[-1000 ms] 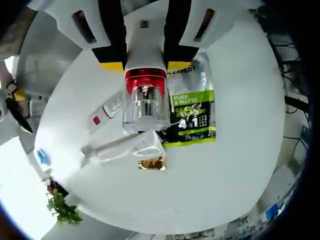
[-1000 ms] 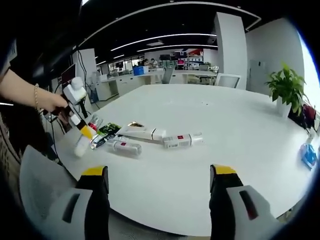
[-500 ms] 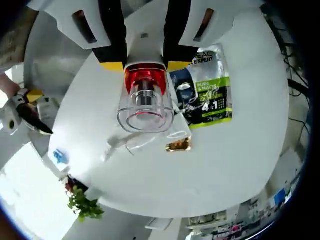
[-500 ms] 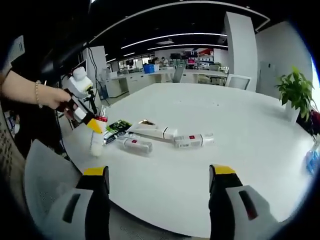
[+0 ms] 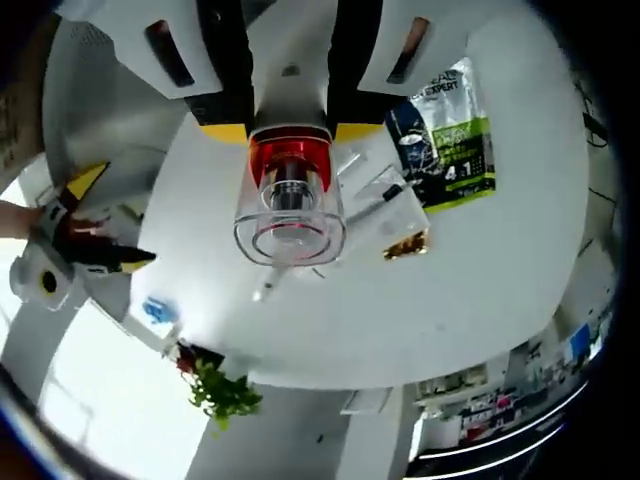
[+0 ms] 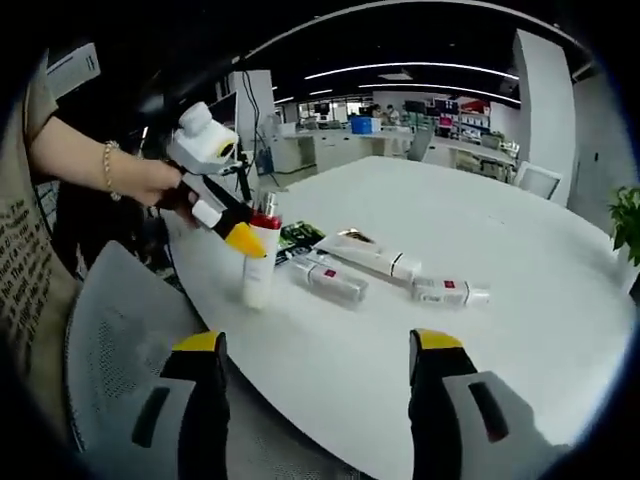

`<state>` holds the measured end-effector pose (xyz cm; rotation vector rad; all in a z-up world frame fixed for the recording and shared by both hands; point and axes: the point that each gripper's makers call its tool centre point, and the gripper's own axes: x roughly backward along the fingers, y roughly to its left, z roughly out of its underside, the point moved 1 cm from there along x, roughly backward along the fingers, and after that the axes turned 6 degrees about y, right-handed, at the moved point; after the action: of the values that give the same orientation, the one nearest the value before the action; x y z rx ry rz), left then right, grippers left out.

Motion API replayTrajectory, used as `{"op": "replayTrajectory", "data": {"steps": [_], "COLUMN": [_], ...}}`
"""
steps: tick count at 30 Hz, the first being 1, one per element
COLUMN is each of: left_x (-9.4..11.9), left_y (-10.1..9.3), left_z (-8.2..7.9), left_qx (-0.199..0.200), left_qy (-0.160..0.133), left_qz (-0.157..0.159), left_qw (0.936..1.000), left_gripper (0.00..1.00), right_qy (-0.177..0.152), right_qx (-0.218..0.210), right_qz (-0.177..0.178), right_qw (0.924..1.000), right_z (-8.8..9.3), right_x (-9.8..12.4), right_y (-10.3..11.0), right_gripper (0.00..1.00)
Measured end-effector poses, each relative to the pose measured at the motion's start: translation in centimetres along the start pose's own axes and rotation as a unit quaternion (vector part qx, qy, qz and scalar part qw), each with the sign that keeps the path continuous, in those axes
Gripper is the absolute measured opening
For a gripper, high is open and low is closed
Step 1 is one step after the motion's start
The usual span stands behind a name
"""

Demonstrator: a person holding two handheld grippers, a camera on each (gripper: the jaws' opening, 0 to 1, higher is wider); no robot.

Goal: Arrange the skincare products in the storage area until every visible bottle or jar stands upright without overlapping.

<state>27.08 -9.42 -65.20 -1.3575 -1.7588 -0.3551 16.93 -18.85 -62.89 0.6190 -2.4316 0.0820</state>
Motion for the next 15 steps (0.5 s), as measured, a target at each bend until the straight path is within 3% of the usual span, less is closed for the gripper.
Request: {"op": "replayTrajectory", "data": {"steps": [3, 9, 15], "left_x": [-0.3, -0.7, -0.4], "left_y": [-1.1, -2.9, -3.4], "left_z": [0.1, 0.2, 0.9], "left_qx": [-0.014, -0.071, -0.085], "left_qy": [-0.004, -0.024, -0.034], "left_qz": [0.017, 0.05, 0.058], "left_qw": [0.9998, 0.9959, 0.9941], "left_gripper": [0.24, 0.24, 0.24], "right_qy": [0.007, 0.057, 0.061], "right_qx": [0.018, 0.121, 0.155], "right_qz": [-0.037, -0.078, -0.105], "right_qw": [0.9991, 0.9879, 0.9805], "right_z": [-0.3, 0.9, 0.6], "right_x": [-1.8, -4.8, -6.9], "right_y": [1.4, 3.3, 4.4], "right_gripper": [0.72, 0.67, 0.6]}}
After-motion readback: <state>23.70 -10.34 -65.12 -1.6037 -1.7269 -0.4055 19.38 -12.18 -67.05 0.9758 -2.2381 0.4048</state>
